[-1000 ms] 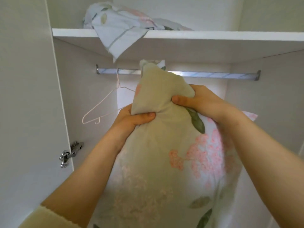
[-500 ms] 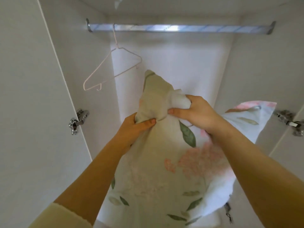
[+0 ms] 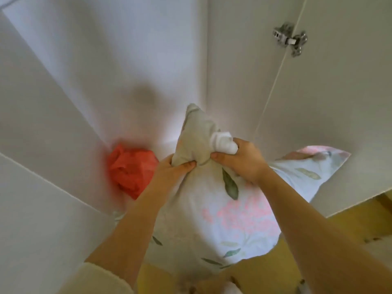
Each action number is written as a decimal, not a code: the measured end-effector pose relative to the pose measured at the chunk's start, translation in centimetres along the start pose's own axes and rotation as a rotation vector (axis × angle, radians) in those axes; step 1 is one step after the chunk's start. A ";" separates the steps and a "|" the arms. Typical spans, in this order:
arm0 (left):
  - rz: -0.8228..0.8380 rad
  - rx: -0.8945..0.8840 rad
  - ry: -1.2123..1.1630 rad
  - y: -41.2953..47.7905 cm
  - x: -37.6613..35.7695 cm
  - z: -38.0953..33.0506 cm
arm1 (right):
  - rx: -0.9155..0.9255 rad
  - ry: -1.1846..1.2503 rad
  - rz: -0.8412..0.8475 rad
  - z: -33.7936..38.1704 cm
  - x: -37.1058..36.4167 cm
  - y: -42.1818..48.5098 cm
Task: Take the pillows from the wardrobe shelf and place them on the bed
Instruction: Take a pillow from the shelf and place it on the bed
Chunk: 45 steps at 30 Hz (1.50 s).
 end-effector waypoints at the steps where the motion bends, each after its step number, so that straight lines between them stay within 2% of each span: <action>1: 0.026 0.049 0.011 0.3 -1.3 1.2 | -0.052 -0.010 -0.002 -1.7 0.2 -0.8; 5: 0.059 0.234 0.159 0.9 -6.6 5.9 | -0.287 -0.045 -0.023 -8.8 1.3 -5.2; 9: 0.190 0.351 0.238 0.1 -12.0 9.5 | -0.458 -0.033 -0.038 -14.7 2.6 -10.4; 13: 0.333 0.373 0.358 -0.8 -16.6 11.2 | -0.561 -0.005 -0.099 -18.7 4.2 -14.5; 17: 0.295 0.432 0.495 -1.6 -20.2 11.8 | -0.620 0.032 -0.151 -20.8 5.5 -18.1; 20: 0.356 0.490 0.636 -2.4 -22.4 12.6 | -0.677 0.048 -0.174 -21.8 6.0 -21.1; 25: 0.470 0.458 0.800 -3.2 -25.4 13.5 | -0.814 0.095 -0.290 -22.6 6.0 -25.5; 28: 0.577 0.442 0.776 -3.1 -26.6 13.8 | -0.879 0.095 -0.379 -22.4 6.1 -26.7; 32: 0.627 0.428 0.780 -2.2 -28.2 13.0 | -0.927 0.072 -0.523 -21.2 6.8 -27.0; 45: 0.883 0.195 0.769 -3.9 -35.0 9.1 | -1.021 0.038 -0.982 -17.3 9.2 -29.4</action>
Point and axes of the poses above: each hand's wrist, its own y-axis towards the middle knuckle, its own x-axis out of the back of the hand, z = x × y, the point moved 2 cm from there along y, towards the middle knuckle, and after that the axes turned 13 degrees about x, right-handed, at the moved point
